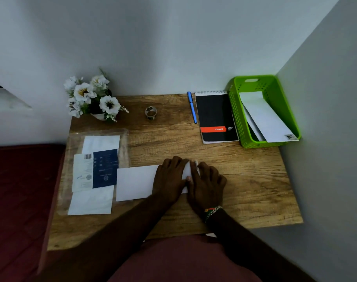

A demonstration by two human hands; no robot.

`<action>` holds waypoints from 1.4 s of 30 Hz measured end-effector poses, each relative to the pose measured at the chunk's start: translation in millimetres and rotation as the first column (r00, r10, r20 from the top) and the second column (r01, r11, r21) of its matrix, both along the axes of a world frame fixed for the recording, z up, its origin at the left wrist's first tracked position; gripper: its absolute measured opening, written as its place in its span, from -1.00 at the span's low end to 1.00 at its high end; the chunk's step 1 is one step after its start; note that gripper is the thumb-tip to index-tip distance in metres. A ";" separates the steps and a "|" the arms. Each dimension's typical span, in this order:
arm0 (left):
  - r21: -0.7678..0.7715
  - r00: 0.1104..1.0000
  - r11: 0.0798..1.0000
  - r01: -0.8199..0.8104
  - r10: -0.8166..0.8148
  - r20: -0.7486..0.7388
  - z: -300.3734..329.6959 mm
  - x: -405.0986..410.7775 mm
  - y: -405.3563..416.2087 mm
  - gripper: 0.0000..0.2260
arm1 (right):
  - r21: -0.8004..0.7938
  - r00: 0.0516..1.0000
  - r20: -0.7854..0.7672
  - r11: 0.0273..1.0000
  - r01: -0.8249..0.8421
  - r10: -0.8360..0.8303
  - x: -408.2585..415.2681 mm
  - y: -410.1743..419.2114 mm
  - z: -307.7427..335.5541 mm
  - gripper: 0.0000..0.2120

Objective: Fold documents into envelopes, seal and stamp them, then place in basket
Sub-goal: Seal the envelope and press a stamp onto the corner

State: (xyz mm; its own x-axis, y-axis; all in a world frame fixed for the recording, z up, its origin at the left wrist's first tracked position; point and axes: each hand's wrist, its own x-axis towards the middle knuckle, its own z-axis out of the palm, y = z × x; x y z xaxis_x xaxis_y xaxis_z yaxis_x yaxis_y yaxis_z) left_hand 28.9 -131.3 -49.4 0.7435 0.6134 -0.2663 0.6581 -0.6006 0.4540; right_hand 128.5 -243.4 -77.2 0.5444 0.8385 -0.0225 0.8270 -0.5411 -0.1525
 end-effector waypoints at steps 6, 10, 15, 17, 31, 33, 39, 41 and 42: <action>-0.009 1.000 1.000 -0.005 0.005 -0.001 4.7 -0.3 0.7 -0.41 | -0.012 0.997 -0.024 0.997 0.078 -0.078 0.1 -0.8 2.1 -0.44; -0.006 1.000 1.000 0.004 -0.004 0.003 3.7 -1.0 1.5 -0.40 | -0.011 0.994 -0.021 0.994 0.108 -0.108 0.4 -0.9 0.8 -0.42; -0.014 1.000 1.000 -0.005 0.005 0.030 1.7 -2.1 3.6 -0.41 | 0.029 0.993 -0.016 0.993 0.115 -0.114 3.3 -4.1 -2.7 -0.41; -0.019 0.999 1.000 -0.008 0.009 0.041 0.9 -2.9 4.2 -0.41 | 0.055 0.996 -0.018 0.995 0.088 -0.088 4.3 -5.5 -3.5 -0.47; 0.014 1.000 1.000 0.006 -0.007 0.017 0.4 -2.7 3.3 -0.41 | 0.184 0.993 0.106 0.983 0.024 -0.044 6.0 -8.3 -11.6 -0.64; 0.018 1.000 1.000 0.015 -0.016 0.015 1.0 -2.2 3.1 -0.41 | 0.191 0.994 0.099 0.981 0.026 -0.046 6.3 -8.5 -9.8 -0.63; 0.025 1.000 1.000 0.016 -0.016 -0.012 5.4 -0.5 0.9 -0.41 | 0.199 0.988 0.152 0.980 -0.003 -0.028 7.4 -9.4 -12.6 -0.64; 0.038 0.999 0.999 0.017 -0.016 -0.030 6.1 0.9 -0.5 -0.41 | 0.187 0.987 0.163 0.982 -0.022 -0.009 9.4 -12.5 -15.3 -0.63; 0.047 0.999 0.999 0.019 -0.017 -0.041 6.1 1.3 -1.1 -0.40 | 0.203 0.988 0.153 0.979 -0.021 -0.010 9.4 -13.9 -15.5 -0.64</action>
